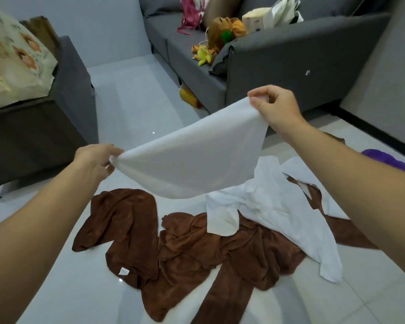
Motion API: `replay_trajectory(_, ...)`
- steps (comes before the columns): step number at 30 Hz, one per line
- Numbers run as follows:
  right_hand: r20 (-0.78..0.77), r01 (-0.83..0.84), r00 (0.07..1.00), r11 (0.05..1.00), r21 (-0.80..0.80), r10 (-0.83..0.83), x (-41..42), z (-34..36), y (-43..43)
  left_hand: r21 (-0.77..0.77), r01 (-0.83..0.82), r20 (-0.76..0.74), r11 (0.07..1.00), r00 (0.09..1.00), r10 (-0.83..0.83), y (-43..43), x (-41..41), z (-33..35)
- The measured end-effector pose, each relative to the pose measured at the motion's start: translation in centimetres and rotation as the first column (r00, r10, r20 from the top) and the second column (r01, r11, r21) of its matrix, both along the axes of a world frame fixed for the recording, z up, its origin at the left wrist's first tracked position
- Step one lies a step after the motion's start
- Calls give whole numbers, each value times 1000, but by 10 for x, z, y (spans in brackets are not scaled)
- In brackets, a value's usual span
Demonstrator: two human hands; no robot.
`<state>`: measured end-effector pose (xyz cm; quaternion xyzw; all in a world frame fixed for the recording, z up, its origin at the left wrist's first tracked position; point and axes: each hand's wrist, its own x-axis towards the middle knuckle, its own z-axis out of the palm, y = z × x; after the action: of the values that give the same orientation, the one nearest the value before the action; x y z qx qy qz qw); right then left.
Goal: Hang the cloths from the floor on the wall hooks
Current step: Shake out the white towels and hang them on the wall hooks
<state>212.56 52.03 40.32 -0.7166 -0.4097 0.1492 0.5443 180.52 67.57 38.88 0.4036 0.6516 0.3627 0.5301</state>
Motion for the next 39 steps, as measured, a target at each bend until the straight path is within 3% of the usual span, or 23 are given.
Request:
replay_trajectory(3, -34, 23, 999, 999, -44, -25, 9, 64, -17, -174, 73, 43, 982, 997, -66, -14, 8, 69)
replay_trajectory(5, -55, 40, 998, 997, -66, -44, 17, 112, -32, -175, 57, 46, 983, 998, -49, -25, 19, 119)
replay_trajectory(8, -87, 84, 992, 994, -65, -90, 31, 192, -61, -6, -10, 33, 1000, 999, 10, -49, 42, 203)
replay_trajectory(12, -105, 147, 982, 986, -79, -155, 57, 306, -106, 209, 13, 61, 978, 998, -27, -86, 73, 320)
replay_trajectory(17, -108, 183, 976, 981, -67, -190, 87, 432, -166, 348, 47, 99, 936, 991, -87, -124, 108, 457)
replay_trajectory(25, -16, 310, 951, 946, 100, -310, 118, 582, -269, 540, 189, 238, 820, 901, -364, -168, 159, 618)
replay_trajectory(31, -4, 444, 893, 882, 156, -449, 113, 653, -337, 658, 355, 218, 664, 754, -619, -190, 191, 678)
replay_trajectory(35, -54, 486, 873, 856, 175, -484, 84, 681, -381, 750, 388, 230, 536, 606, -761, -200, 202, 695)
replay_trajectory(39, -50, 539, 838, 809, 233, -544, 36, 692, -427, 814, 501, 47, 295, 448, -893, -202, 209, 704)
